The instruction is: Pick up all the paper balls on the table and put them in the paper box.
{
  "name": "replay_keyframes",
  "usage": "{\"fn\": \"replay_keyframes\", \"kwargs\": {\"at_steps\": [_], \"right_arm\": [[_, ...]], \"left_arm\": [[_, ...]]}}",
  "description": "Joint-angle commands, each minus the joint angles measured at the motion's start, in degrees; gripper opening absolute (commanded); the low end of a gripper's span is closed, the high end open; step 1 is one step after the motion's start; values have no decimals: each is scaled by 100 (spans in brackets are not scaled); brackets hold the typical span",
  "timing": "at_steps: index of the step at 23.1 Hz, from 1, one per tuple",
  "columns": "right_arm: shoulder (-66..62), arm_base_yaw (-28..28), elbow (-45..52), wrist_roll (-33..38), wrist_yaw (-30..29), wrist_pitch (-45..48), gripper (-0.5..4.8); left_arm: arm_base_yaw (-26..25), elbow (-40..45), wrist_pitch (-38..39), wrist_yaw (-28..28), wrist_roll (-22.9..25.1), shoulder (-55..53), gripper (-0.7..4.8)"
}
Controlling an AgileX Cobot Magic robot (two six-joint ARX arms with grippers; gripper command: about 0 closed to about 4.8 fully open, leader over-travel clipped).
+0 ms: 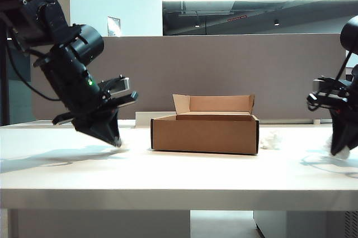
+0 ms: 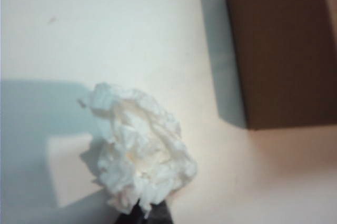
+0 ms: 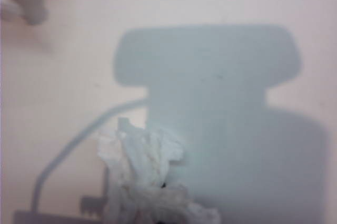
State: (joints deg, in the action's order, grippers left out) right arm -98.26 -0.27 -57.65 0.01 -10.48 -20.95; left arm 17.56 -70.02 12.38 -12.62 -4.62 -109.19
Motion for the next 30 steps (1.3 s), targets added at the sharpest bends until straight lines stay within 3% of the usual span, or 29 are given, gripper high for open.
{"fn": "replay_keyframes", "kwargs": {"at_steps": [1, 7, 11, 15, 19, 24, 26, 27, 28, 29, 30], "right_arm": [[26, 94, -262, -2, -391, 103, -9], [28, 431, -931, -4, -407, 28, -9], [26, 763, -1392, -4, -610, 302, -9], [-7, 1117, -1458, -4, -750, 1086, -9], [-175, 1373, -1462, -4, -791, 1480, -9], [-476, 1572, -1462, -2, -785, 1480, -3], [-579, 1596, -1462, 4, -839, 1482, 46], [-634, 1596, -1462, 4, -874, 1482, 98], [-675, 1598, -1462, 9, -905, 1480, 150], [-741, 1598, -1462, 39, -916, 1469, 271], [-743, 1596, -1462, 39, -909, 1453, 314]], "left_arm": [[7, -302, 133, -28, 13, 240, -6], [94, -868, 109, -584, 11, 417, -6], [444, -918, -254, -581, 98, 402, -6], [828, -918, -999, -538, 595, 247, -6], [957, -918, -1657, -542, 542, -59, -6], [992, -918, -1659, -525, 457, -407, 0], [992, -918, -1609, -520, 459, -428, 16], [992, -918, -1611, -520, 461, -431, 56], [992, -920, -1633, -522, 461, -431, 123], [992, -920, -1679, -522, 459, -426, 218], [990, -920, -1679, -522, 459, -417, 249]]}}
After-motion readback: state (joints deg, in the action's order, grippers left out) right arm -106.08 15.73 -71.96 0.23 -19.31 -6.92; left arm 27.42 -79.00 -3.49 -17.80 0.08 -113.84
